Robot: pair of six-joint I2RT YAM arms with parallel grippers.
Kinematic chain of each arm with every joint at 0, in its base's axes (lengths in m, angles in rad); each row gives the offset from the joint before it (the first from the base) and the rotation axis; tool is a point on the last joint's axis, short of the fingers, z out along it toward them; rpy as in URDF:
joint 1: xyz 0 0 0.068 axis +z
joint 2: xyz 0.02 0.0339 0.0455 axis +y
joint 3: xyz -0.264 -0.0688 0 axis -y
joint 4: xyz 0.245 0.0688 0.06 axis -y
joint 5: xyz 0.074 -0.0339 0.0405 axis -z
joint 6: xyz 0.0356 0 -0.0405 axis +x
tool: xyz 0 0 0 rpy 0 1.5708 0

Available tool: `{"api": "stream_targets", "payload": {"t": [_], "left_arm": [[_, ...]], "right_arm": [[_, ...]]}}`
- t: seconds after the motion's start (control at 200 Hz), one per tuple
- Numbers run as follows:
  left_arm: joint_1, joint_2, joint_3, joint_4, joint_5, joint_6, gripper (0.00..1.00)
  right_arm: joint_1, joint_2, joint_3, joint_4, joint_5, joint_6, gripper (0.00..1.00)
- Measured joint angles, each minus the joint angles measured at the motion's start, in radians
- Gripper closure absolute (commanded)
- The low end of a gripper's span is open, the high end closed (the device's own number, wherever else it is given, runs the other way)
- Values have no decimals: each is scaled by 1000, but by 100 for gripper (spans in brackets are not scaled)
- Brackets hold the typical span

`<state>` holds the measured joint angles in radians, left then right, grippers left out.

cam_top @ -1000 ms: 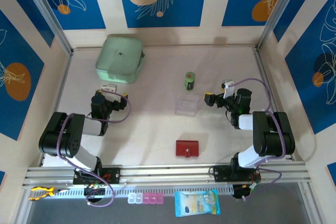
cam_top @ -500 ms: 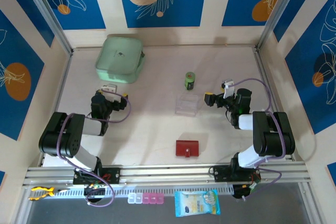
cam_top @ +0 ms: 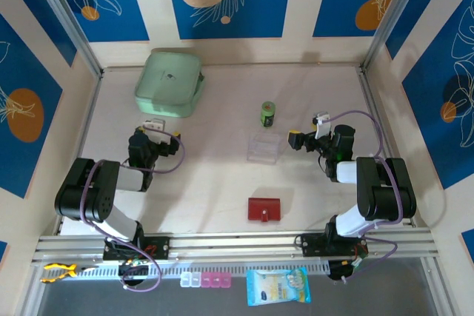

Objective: Take the credit cards out of the card holder

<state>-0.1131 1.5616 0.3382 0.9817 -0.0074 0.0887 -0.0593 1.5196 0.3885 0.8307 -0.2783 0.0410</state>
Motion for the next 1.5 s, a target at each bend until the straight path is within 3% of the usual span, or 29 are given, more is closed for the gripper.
{"api": "stream_targets", "payload": {"t": [0.425, 0.66, 0.865, 1.05, 1.26, 1.501], "left_arm": [[3, -11, 1, -24, -23, 0, 0], [0, -179, 44, -199, -59, -2, 0], [-3, -283, 183, -498, -143, -85, 0], [-3, -381, 296, -818, -142, -207, 0], [-4, -476, 432, -1180, -140, -372, 0], [-4, -519, 571, -1432, -57, -394, 0]], "right_arm": [[18, -20, 0, -19, 40, 0, 1], [82, -148, 88, -253, 114, -27, 1], [170, -216, 229, -564, 256, -25, 2], [297, -236, 349, -860, 391, 57, 6], [386, -236, 426, -1116, 494, 229, 18], [420, -189, 501, -1300, 515, 363, 40]]}}
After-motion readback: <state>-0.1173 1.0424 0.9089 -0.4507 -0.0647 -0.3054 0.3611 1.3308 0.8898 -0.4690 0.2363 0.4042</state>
